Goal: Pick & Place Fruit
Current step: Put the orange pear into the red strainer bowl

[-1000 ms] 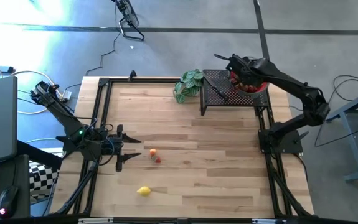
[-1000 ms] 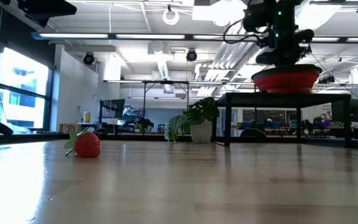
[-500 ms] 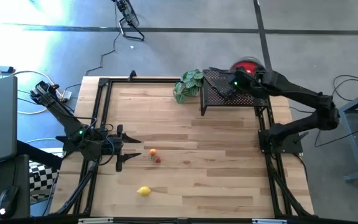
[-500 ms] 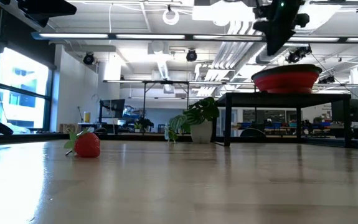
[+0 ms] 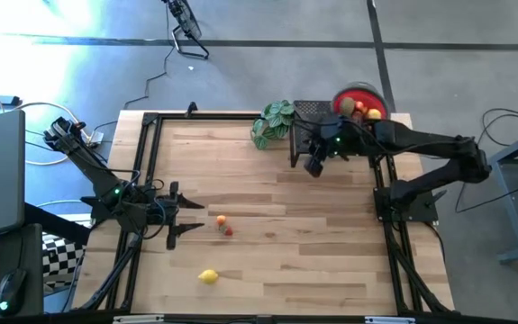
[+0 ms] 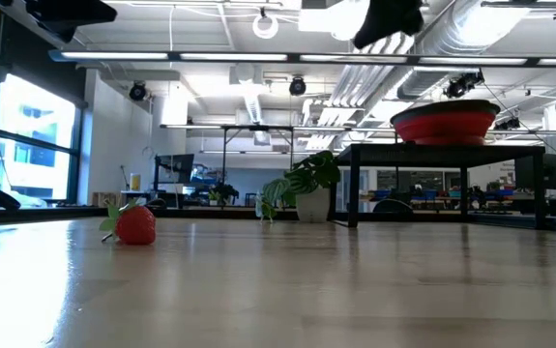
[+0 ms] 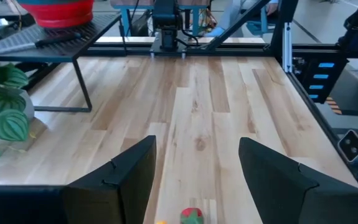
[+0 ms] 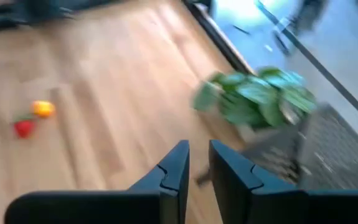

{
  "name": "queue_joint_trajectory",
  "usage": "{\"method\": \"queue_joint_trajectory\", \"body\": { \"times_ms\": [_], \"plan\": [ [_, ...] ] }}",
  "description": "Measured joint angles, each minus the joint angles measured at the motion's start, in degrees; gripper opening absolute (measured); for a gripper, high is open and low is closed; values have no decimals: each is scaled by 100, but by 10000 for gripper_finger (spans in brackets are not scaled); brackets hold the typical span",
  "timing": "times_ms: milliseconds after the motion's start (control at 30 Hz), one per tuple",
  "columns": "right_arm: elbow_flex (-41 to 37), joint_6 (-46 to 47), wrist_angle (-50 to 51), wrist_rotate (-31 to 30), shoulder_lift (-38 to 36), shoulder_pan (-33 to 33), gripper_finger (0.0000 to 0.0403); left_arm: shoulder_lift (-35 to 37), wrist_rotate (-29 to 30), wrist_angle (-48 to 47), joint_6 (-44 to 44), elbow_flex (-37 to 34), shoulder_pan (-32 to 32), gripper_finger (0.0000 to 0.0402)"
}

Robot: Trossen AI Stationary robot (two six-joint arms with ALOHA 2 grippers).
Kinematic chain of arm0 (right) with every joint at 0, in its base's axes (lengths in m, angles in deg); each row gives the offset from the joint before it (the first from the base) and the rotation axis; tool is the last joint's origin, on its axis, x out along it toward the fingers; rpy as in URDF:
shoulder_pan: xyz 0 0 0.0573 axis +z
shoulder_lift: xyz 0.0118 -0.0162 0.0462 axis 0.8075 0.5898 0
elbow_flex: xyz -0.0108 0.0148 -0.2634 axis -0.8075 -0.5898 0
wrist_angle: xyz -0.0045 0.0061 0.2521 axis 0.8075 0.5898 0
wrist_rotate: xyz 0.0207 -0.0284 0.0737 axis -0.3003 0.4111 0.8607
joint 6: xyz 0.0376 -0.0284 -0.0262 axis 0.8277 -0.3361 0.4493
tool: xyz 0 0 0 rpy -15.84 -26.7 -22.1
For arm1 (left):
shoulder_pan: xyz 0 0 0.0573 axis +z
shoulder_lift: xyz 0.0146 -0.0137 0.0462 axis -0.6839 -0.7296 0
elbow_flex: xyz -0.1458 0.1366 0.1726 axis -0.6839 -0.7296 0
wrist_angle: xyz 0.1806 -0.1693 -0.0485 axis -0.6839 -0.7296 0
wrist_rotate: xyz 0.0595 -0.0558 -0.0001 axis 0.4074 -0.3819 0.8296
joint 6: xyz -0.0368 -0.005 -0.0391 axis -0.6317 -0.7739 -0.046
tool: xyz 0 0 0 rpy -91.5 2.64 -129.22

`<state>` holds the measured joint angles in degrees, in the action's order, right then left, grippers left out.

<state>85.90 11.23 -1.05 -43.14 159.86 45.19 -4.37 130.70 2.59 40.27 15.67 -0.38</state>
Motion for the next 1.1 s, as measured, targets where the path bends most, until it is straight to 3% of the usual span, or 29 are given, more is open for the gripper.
{"method": "queue_joint_trajectory", "body": {
  "times_ms": [400, 567, 767, 1000, 1100],
  "plan": [
    [-27, -225, -297, 209, 242, 678, 53, -2, -157, -216, -535, 0, 0, 222],
    [-633, -473, -1062, 277, 216, 1036, 36, -7, -155, -431, -670, 0, 0, 222],
    [-1791, -198, -2647, 522, 192, 1257, 6, -7, -140, -438, -668, 0, 0, 222],
    [-3306, -89, -5573, 1372, 242, 1420, 3, -7, -227, -383, -660, 0, 0, 222],
    [-3710, 83, -6377, 1386, 244, 1494, 4, -7, -232, -391, -705, 0, 0, 222]
  ]
}}
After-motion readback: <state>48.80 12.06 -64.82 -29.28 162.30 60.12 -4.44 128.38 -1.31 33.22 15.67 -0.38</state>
